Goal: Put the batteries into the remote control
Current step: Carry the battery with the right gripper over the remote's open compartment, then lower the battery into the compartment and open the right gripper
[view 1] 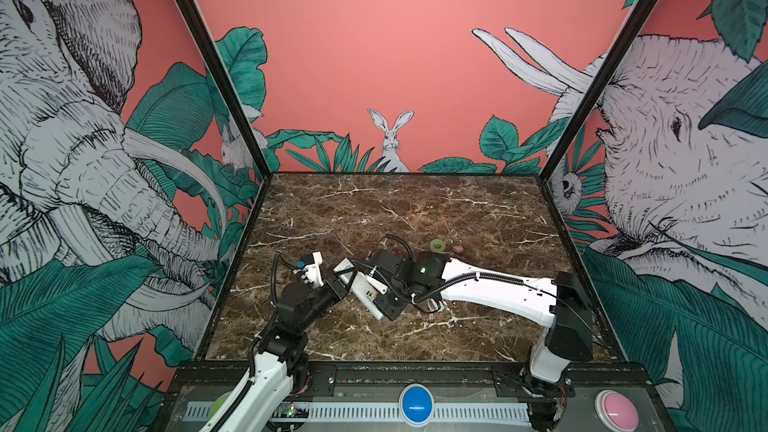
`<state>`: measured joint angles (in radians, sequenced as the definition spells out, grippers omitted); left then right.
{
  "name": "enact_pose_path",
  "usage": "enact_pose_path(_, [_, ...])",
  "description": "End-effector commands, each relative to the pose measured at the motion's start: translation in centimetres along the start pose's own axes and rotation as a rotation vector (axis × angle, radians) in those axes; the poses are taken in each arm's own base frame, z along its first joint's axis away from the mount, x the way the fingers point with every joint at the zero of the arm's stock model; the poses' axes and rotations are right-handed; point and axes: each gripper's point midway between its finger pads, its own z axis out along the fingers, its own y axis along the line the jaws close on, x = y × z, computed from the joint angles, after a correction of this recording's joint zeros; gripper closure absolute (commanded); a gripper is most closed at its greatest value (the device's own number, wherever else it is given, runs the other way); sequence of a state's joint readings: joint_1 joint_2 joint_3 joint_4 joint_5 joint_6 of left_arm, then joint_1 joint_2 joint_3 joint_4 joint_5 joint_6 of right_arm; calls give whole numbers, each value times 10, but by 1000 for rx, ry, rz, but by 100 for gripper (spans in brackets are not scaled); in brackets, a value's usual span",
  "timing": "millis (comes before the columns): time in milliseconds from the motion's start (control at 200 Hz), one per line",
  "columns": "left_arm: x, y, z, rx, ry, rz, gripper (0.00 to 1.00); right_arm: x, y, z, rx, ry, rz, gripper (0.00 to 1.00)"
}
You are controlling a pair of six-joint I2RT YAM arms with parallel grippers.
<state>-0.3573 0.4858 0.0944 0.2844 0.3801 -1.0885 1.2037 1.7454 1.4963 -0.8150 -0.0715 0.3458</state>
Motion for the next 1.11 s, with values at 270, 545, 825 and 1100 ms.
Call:
enact_pose_path(270, [-5, -11, -1, 53, -19, -12, 100, 0, -6, 4, 33, -29, 33, 100])
enact_pose_path(545, [-5, -12, -2, 57, -23, -14, 100, -1, -7, 6, 40, -32, 38, 100])
enact_pose_path(825, [-5, -13, -4, 58, -27, -15, 100, -4, -6, 9, 33, -35, 43, 100])
enact_pose_path(1100, [-6, -16, -5, 67, -28, -16, 100, -3, -6, 12, 35, -27, 46, 100])
